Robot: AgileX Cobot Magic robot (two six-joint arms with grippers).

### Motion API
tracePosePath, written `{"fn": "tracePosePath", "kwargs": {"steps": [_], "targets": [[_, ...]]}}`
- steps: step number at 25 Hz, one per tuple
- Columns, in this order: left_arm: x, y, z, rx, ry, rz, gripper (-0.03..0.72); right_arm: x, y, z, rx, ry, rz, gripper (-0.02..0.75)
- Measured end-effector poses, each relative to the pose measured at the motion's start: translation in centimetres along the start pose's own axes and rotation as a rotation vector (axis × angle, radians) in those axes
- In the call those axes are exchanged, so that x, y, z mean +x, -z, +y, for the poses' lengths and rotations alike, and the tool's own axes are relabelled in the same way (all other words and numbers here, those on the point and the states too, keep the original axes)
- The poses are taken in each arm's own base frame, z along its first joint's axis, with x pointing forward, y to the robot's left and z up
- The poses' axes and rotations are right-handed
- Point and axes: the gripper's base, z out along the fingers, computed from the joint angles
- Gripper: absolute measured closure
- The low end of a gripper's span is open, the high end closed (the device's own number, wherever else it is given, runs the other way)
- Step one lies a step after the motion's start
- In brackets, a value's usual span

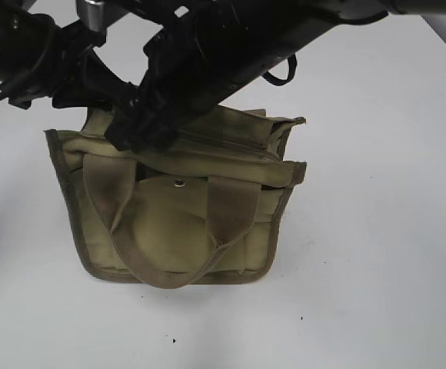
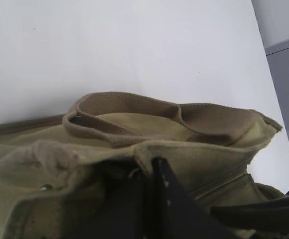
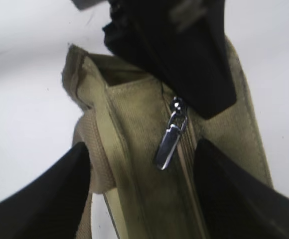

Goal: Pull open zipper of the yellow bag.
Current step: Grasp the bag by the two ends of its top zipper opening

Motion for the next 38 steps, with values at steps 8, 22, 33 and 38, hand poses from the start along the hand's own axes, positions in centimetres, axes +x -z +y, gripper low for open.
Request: {"fn": "tracePosePath", "kwargs": {"steps": [8, 22, 33, 38], "targets": [[0.1, 0.0, -0.1, 0.016, 0.013, 0.006, 0.678, -0.7, 0.0, -0.3, 0.034, -0.065, -0.077, 0.318], [-0.4, 0.5, -0.9, 0.040, -0.015, 0.035, 0.681, 0.5, -2.3, -0.7, 0.035, -0.042, -0.020, 0.477], [-0.3, 0.5, -0.8, 0.039, -0.020, 0.050, 0.681, 1.2, -2.6, -0.4, -0.009, -0.016, 0.045, 0.736], [-0.2, 0.5, -0.9, 0.048, -0.017, 0.059, 0.681, 1.8, -2.6, 0.0, -0.057, 0.001, 0.105, 0.736]]}}
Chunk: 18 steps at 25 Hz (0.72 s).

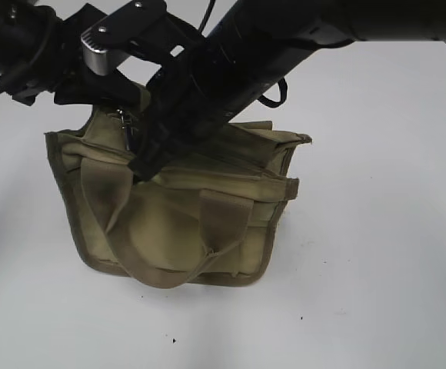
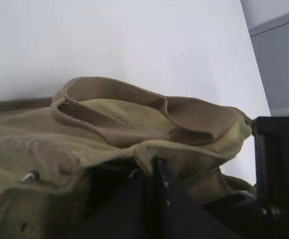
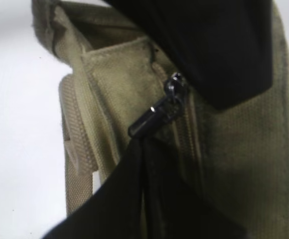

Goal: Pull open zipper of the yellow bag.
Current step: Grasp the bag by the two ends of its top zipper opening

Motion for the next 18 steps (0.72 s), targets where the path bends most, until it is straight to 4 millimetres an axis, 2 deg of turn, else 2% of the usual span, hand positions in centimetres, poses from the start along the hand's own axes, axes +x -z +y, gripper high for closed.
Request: {"fn": "tracePosePath", "kwargs": {"steps": [6, 9, 13, 15, 18], "targets": [[0.0, 0.0, -0.1, 0.003, -0.001, 0.006, 0.679, -0.2, 0.6, 0.1, 0.002, -0.049, -0.005, 0.734], [0.0, 0.1, -0.1, -0.009, -0.020, 0.013, 0.650, -0.4, 1.5, 0.2, 0.003, -0.046, -0.011, 0.659], [-0.1, 0.2, 0.0, -0.022, -0.028, 0.011, 0.489, -0.8, 2.6, 0.4, 0.002, -0.041, -0.022, 0.518], [-0.2, 0.3, 0.0, -0.024, -0.027, 0.005, 0.398, -0.8, 2.7, 0.5, -0.001, -0.042, -0.021, 0.494], [-0.3, 0.6, 0.4, -0.030, -0.013, -0.001, 0.344, -0.7, 2.7, 0.5, -0.003, -0.042, -0.018, 0.484]]}}
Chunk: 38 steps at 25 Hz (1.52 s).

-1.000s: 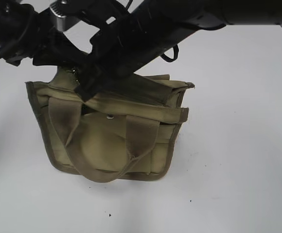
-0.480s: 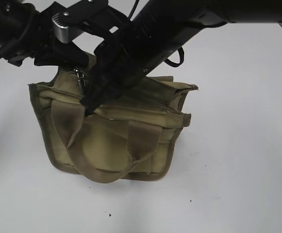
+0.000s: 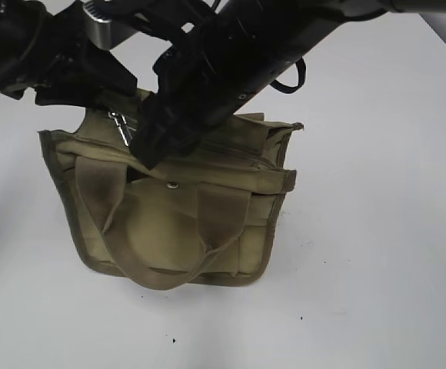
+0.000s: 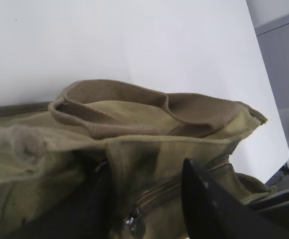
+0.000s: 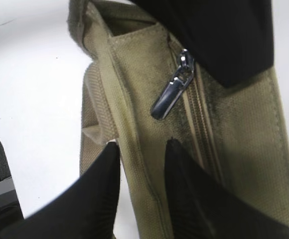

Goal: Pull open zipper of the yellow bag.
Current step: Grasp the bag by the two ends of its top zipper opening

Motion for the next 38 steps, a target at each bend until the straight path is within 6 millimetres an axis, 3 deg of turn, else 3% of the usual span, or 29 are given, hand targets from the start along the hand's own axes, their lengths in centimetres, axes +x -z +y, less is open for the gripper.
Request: {"fn": "tracePosePath", "kwargs": {"steps": [7, 14, 20, 23, 27, 28, 38], "targets": [[-0.4, 1.2, 1.8, -0.018, 0.050, -0.006, 0.332, 0.0, 0.0, 0.0, -0.002, -0.001, 0.002, 0.480], [-0.2, 1.0, 1.3, -0.003, 0.043, 0.007, 0.406, -0.2, 0.0, 0.0, 0.013, 0.002, -0.017, 0.480], [-0.2, 0.9, 1.3, -0.003, 0.043, 0.007, 0.419, -0.6, -0.1, 0.3, 0.027, 0.009, -0.041, 0.479], [-0.1, 0.4, 1.2, 0.001, 0.042, 0.021, 0.477, -0.8, -0.1, 0.1, 0.048, 0.005, -0.065, 0.472], [-0.1, 0.1, 1.2, 0.002, 0.043, 0.029, 0.655, -1.0, -0.1, -0.1, 0.068, 0.003, -0.087, 0.430], [-0.1, 0.1, 1.2, 0.001, 0.042, 0.027, 0.671, -1.0, -0.1, -0.1, 0.072, 0.003, -0.092, 0.417], [0.0, 0.9, 0.5, 0.029, 0.044, 0.020, 0.673, -2.0, -0.3, 0.5, 0.112, 0.031, -0.152, 0.395]]}}
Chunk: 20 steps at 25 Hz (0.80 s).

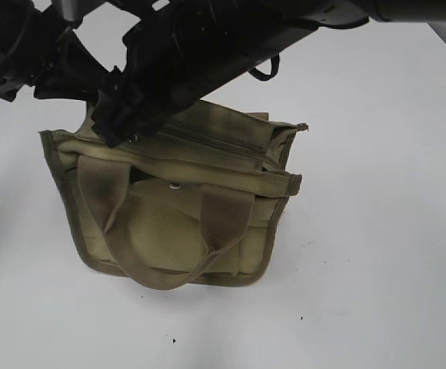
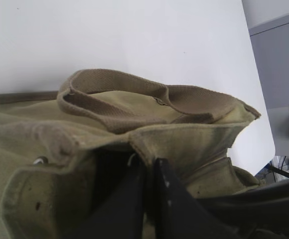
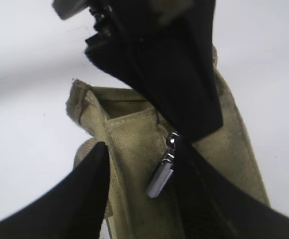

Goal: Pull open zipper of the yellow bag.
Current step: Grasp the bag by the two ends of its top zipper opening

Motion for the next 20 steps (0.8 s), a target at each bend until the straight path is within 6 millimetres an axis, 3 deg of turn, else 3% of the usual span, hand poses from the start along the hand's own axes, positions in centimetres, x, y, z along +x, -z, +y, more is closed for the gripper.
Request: {"fn": "tracePosePath", "kwargs": {"steps": [20], "targets": [[0.2, -0.2, -0.5, 0.040, 0.047, 0.022, 0.676, 1.8, -2.0, -0.7, 0.066, -0.077, 0.107, 0.421]]}}
